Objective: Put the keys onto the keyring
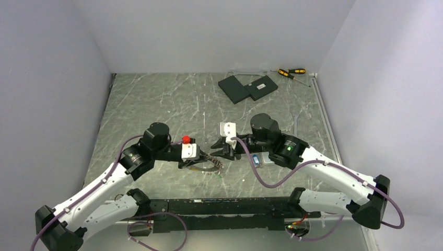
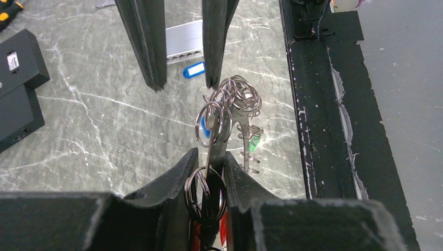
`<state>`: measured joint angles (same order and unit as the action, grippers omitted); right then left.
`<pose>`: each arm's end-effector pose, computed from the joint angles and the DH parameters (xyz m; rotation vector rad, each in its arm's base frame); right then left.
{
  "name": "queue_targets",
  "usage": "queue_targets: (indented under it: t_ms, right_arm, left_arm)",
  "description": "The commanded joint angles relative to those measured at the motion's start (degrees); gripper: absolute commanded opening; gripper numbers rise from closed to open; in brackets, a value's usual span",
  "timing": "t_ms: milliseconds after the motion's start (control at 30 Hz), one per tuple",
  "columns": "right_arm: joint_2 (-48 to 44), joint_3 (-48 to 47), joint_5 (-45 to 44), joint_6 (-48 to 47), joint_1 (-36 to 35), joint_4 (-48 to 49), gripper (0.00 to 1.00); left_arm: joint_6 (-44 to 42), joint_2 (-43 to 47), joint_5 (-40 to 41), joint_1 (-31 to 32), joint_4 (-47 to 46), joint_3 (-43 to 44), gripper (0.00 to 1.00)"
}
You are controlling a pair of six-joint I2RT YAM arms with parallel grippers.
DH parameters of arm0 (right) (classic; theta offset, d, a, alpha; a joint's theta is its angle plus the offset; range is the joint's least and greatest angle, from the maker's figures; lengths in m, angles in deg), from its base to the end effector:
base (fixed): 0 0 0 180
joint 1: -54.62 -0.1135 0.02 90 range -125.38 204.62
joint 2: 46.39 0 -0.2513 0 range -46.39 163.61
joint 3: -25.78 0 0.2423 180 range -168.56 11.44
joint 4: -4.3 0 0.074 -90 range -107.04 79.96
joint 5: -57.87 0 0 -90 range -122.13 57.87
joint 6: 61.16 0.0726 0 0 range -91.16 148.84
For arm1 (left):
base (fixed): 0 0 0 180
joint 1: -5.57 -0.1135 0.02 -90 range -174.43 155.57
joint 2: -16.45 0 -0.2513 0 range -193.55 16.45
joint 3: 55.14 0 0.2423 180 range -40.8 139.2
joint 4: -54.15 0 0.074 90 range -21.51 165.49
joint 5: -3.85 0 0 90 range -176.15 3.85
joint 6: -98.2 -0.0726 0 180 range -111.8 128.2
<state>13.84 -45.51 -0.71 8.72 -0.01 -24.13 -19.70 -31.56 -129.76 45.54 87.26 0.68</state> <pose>0.1212 0.2362 0.3375 -1.4598 1.2665 0.9210 0.1260 -0.1709 0.2791 1.4830 1.3281 -0.8963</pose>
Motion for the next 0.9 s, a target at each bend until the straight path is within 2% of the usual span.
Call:
queue_targets:
  t_ms: [0, 433, 867]
  right_arm:
    - [0.2, -2.1, 0.3, -2.1, 0.0, -0.7, 0.29]
    - [1.7, -3.2, 2.0, -6.0, 0.0, -3.4, 0.30]
    - [3.8, -3.3, 12.2, -4.1, -0.1, -3.2, 0.31]
  left_arm:
    - [-4.4, 3.0, -2.5, 0.1, -3.1, 0.4, 0.00]
    - [-8.0, 7.3, -6.0, 0.2, -6.1, -3.8, 0.00]
    - [-5.2, 7.4, -7.3, 0.1, -9.9, -4.5, 0.00]
